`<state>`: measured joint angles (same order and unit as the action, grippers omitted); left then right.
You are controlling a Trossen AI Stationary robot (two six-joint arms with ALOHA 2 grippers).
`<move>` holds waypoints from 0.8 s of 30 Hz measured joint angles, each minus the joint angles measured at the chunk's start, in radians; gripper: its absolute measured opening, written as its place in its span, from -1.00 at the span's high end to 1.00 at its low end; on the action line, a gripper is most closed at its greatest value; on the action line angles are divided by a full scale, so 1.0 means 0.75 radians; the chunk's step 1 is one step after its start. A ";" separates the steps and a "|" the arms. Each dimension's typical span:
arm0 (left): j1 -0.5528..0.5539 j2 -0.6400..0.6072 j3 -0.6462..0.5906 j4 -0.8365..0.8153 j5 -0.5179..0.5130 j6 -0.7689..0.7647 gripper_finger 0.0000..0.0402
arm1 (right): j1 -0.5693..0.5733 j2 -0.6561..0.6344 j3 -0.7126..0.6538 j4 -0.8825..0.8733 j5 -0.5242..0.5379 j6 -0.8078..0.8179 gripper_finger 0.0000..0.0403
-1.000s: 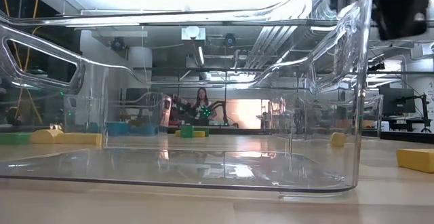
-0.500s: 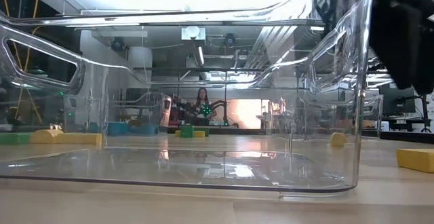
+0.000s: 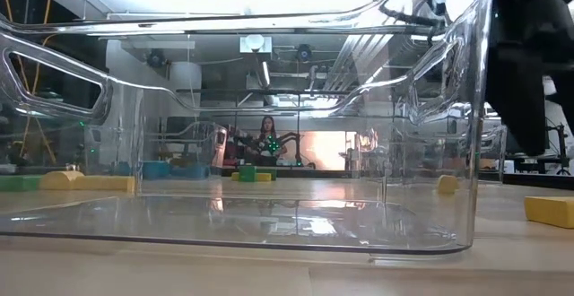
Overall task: Sort blocks
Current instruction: Put the blue block into the left transparent bin
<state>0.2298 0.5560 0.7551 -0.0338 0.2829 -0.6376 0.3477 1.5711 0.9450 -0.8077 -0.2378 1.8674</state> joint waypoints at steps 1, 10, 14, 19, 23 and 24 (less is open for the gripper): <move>0.000 0.000 0.000 0.000 0.000 0.003 -0.27 | 0.000 0.000 -0.015 0.023 -0.001 0.015 -0.10; 0.000 0.012 0.000 -0.001 -0.002 0.009 -0.27 | 0.000 0.001 -0.080 0.072 -0.031 0.054 -0.10; 0.000 0.018 0.000 -0.012 -0.002 0.009 -0.27 | 0.000 0.001 -0.080 0.073 -0.042 0.061 -0.10; 0.000 0.018 0.000 -0.044 -0.003 0.008 -0.27 | 0.000 0.001 -0.080 0.074 -0.065 0.073 -0.10; 0.000 0.018 0.000 -0.051 -0.003 0.008 -0.27 | 0.000 0.001 -0.080 0.075 -0.066 0.084 -0.10; 0.000 0.018 0.000 -0.051 -0.003 0.008 -0.27 | 0.000 0.001 -0.080 0.075 -0.067 0.085 -0.10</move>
<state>0.2298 0.5694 0.7551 -0.0721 0.2810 -0.6315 0.3477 1.5719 0.8848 -0.7513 -0.2880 1.9312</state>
